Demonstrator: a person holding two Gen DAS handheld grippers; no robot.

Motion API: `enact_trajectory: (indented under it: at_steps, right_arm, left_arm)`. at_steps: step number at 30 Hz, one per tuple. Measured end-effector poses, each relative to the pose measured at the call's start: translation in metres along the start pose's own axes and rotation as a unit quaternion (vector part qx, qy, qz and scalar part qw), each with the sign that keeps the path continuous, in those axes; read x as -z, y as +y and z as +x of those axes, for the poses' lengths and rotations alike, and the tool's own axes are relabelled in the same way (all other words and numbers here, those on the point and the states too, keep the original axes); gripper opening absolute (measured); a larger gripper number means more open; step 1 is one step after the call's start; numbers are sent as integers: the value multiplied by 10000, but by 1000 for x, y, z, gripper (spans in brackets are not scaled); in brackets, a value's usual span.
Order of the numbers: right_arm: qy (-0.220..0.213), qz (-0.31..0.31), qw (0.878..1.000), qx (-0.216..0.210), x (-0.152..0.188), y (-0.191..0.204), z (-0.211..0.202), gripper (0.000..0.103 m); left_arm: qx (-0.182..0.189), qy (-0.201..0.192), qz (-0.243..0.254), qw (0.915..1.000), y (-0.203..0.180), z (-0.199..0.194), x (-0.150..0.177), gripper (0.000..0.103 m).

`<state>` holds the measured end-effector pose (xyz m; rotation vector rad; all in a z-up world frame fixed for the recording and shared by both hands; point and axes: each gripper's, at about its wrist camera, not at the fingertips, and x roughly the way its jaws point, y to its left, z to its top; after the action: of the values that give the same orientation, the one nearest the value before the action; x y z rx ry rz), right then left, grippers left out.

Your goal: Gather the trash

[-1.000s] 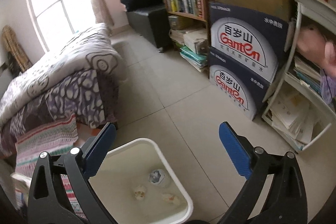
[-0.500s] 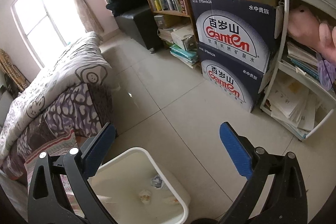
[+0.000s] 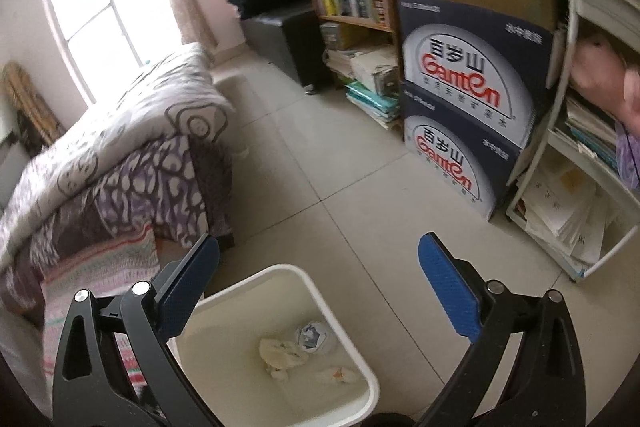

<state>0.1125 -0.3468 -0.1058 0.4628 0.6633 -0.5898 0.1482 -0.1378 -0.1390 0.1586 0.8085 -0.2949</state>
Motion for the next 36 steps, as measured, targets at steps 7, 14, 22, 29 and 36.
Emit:
enact_trajectory:
  at_steps: [7,14,22,29,36]
  right_arm:
    - [82,-510,9986,-137,21,51,-4,96]
    - [219,-990,9942,-360,46,100,-7,96]
    - [371,-1552,9854,-598,73,150,-9,96]
    - [633,-2254,9665,-1055,103,202,-5,96]
    - [1613,-2817,9240,-2019,141,264,15,96]
  left_arm:
    - [-516,19,-357,9980,53,-2,3,88]
    - [-986,26,-573,9935,110,-11,4,89]
    - [-1459,780,-981,9813,206,6,15,89]
    - [-1616,1562,-1310,9656,298,32,22,89]
    - [-960,1968,-2032,9543,362,60,33,89]
